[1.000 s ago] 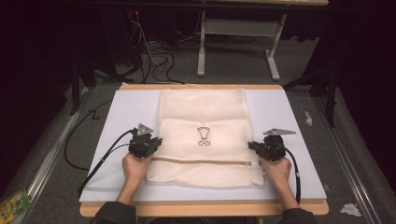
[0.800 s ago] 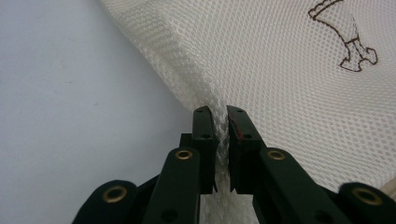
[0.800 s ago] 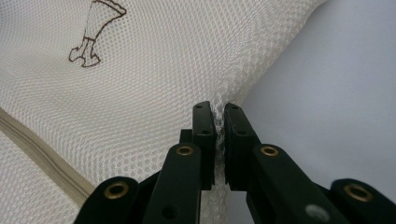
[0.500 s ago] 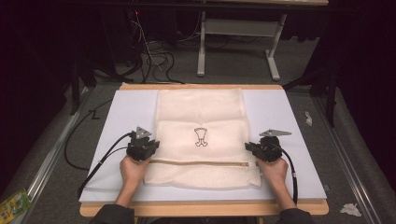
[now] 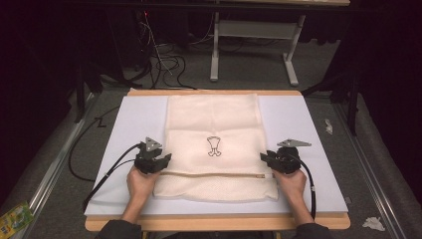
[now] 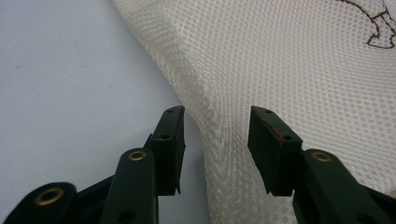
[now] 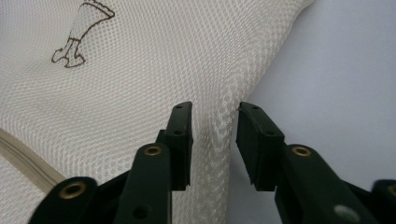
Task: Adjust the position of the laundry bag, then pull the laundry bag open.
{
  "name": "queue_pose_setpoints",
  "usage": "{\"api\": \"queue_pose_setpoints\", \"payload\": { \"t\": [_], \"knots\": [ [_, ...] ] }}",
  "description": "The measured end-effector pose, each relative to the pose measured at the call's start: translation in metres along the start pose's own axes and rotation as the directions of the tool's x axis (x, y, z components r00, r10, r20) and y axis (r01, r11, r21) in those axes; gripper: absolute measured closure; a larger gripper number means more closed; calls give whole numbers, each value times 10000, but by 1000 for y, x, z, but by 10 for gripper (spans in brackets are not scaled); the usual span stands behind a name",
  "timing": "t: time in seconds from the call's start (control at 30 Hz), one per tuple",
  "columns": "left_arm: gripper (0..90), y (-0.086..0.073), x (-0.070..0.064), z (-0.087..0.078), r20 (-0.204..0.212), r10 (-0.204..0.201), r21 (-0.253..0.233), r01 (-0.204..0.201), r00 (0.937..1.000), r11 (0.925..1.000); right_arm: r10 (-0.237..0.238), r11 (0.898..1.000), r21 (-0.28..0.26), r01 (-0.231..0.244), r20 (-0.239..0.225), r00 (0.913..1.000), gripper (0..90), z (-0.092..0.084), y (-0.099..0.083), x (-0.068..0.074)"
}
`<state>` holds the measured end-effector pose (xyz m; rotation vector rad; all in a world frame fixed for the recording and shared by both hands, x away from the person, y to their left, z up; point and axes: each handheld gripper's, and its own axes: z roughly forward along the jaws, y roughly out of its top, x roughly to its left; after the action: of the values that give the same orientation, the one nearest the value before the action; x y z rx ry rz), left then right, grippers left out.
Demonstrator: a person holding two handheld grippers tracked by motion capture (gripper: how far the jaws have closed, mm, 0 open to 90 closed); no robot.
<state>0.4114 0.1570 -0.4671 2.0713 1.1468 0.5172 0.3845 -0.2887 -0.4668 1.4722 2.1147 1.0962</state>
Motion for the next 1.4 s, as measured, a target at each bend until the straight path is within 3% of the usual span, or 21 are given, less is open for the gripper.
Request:
{"api": "queue_pose_setpoints", "payload": {
  "t": [0.17, 0.47, 0.83, 1.17, 1.4],
  "knots": [
    [516, -4, -1, -1, -136, -85, -226, 82, 9999, 9997, -78, 9999, -89, 80, 259, 9996, 585, -2, -1, 2],
    [495, -5, -7, -10, 76, -56, -482, 60, 10000, 9988, -90, 9993, -362, 103, 349, 9994, 568, -14, -6, 1],
    [473, -12, -18, -23, 304, 86, -892, -59, 9995, 9960, -8, 9985, -551, 19, 192, 9998, 545, -29, -16, 2],
    [458, -21, -35, -21, 609, 409, -915, -352, 9973, 9952, 139, 9979, -627, -143, -70, 9999, 552, -36, -33, 3],
    [450, -21, -46, -20, 997, 342, -1014, -241, 9944, 9946, 137, 9992, -370, -141, -133, 9998, 551, -35, -39, 7]
  ]
}}
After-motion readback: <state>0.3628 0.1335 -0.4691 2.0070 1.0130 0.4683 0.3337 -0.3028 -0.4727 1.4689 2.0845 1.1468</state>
